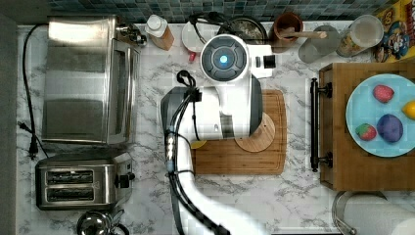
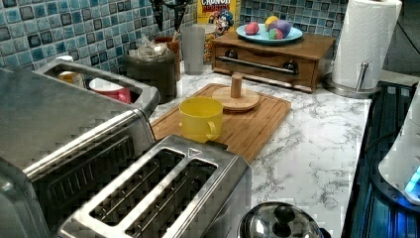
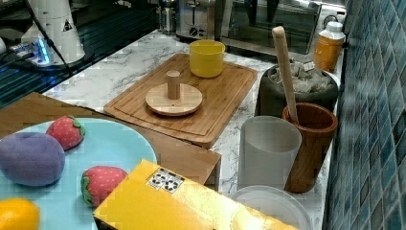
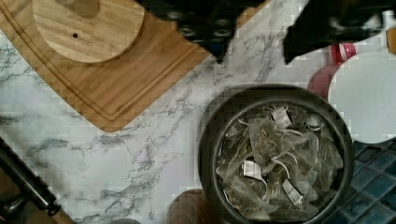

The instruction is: Get a tea bag.

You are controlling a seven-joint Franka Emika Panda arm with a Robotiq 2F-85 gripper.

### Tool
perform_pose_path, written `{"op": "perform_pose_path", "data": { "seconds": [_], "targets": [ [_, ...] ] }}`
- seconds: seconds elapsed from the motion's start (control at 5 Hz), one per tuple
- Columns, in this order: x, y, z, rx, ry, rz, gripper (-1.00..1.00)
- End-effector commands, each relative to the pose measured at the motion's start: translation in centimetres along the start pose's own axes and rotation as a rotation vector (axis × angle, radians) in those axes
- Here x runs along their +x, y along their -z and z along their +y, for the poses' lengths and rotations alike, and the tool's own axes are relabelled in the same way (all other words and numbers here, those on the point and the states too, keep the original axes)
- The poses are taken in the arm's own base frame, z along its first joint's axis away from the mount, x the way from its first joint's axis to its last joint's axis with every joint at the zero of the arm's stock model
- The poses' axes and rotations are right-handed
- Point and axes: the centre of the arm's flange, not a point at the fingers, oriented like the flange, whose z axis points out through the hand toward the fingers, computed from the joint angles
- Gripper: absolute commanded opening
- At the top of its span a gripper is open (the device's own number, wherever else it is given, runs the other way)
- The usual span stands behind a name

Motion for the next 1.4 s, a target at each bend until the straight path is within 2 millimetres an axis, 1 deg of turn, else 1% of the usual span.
{"op": "perform_pose_path", "data": {
  "seconds": [0.2, 0.4, 0.6, 1.0, 1.2, 1.4],
  "targets": [
    [5.6, 9.3, -2.6, 0.134, -0.158, 0.189, 1.0],
    [6.7, 9.0, -3.4, 0.12, -0.161, 0.213, 1.0],
    [8.2, 8.1, -4.0, 0.123, -0.163, 0.206, 1.0],
    [9.7, 5.4, -5.8, 0.058, -0.138, 0.174, 1.0],
    [10.3, 4.3, -6.1, 0.029, -0.128, 0.163, 1.0],
    [10.8, 3.5, -6.1, 0.041, -0.126, 0.151, 1.0]
  ]
}}
